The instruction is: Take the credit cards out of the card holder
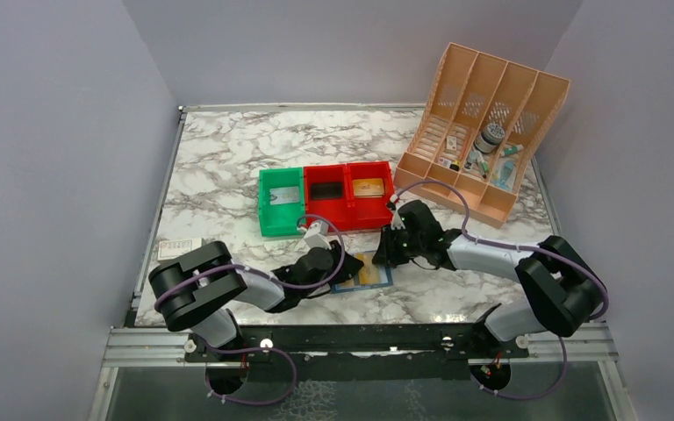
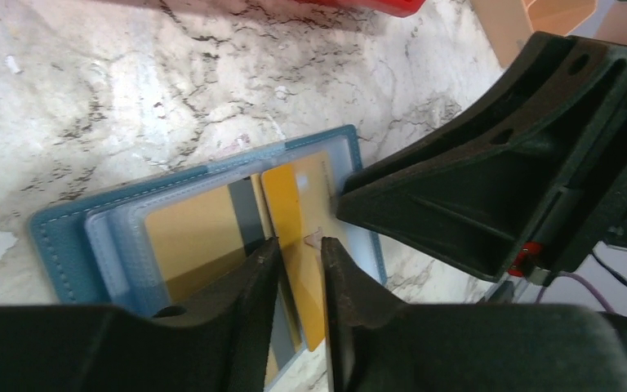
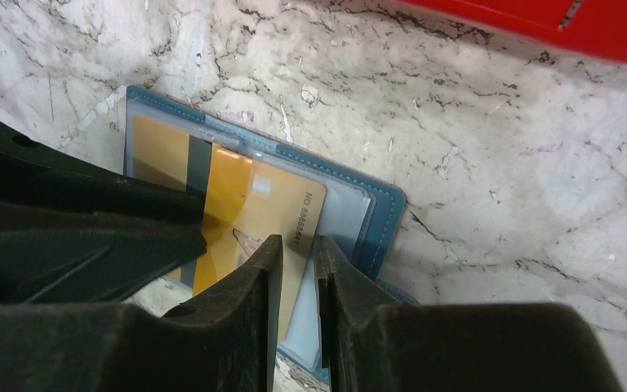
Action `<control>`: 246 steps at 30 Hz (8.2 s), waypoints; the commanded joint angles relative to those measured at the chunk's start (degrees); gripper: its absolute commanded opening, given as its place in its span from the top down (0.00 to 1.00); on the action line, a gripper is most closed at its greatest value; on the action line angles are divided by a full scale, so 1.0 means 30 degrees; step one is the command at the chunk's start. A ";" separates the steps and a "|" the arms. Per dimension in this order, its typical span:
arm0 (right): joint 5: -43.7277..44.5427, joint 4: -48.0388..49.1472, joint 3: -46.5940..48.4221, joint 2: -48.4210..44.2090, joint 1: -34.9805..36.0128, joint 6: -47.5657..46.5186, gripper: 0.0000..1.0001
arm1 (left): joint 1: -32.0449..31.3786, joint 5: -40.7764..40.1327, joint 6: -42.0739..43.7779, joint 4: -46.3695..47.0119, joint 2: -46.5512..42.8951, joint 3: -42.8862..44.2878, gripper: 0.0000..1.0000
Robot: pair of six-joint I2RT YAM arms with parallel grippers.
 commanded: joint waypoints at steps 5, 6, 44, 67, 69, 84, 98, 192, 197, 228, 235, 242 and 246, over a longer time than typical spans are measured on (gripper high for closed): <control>0.0701 -0.0450 -0.0290 0.1098 -0.0019 -0.0411 0.78 | 0.0920 0.3061 0.1702 0.0249 0.0525 0.0945 0.67; 0.0738 -0.0498 -0.0270 0.1120 -0.0018 -0.0377 0.78 | 0.0970 0.3072 0.1595 0.0248 0.0561 0.0906 0.67; 0.0642 -0.0738 -0.0169 0.0716 -0.0018 -0.0149 0.78 | 0.2061 0.6839 0.2296 0.0663 0.1091 0.1428 1.00; -0.0375 -0.1698 -0.0242 0.0326 -0.0018 -0.0788 0.75 | 0.2126 0.5972 0.2307 0.0089 -0.0217 0.0679 0.83; -0.0119 -0.1626 -0.0380 0.0575 -0.0018 -0.0735 0.78 | 0.2126 0.6194 0.2562 -0.0381 -0.0236 0.0743 0.77; -0.0260 -0.0947 -0.0707 0.0967 -0.0018 -0.0618 0.82 | 0.2120 0.3802 0.4814 -0.8309 -0.1019 0.2771 0.65; -0.1351 -0.1495 0.1012 -0.0695 -0.0018 -0.0793 0.81 | 0.2063 0.3456 0.5284 -1.0376 0.0725 0.4141 0.64; -0.2523 0.0326 -0.0736 0.3034 -0.0018 -0.0273 0.83 | -0.1411 0.0404 -0.2270 -0.3916 -0.1414 0.0181 0.67; -0.2467 0.0350 -0.0880 0.2875 -0.0018 -0.0186 0.83 | -0.1493 -0.0174 -0.2783 -0.3564 -0.1605 -0.0105 0.71; -0.2098 -0.0785 -0.3569 -0.4619 0.1447 0.2208 0.81 | -0.1529 -0.0052 0.1217 -1.2275 -0.9485 0.0582 0.54; -0.3522 -0.1173 -0.2738 -0.4770 0.1595 0.1667 0.79 | -0.1797 0.2238 0.0866 -1.0317 -0.8811 0.0168 0.53; -0.2679 -0.0764 -0.3021 -0.2701 0.1799 0.1664 0.79 | -0.2661 0.2184 0.0359 -0.9924 -0.5743 0.1046 0.53; -0.1948 -0.0293 -0.3626 -0.1656 0.1799 0.1922 0.80 | -0.2831 0.1804 0.0073 -0.9783 -0.5426 0.0968 0.53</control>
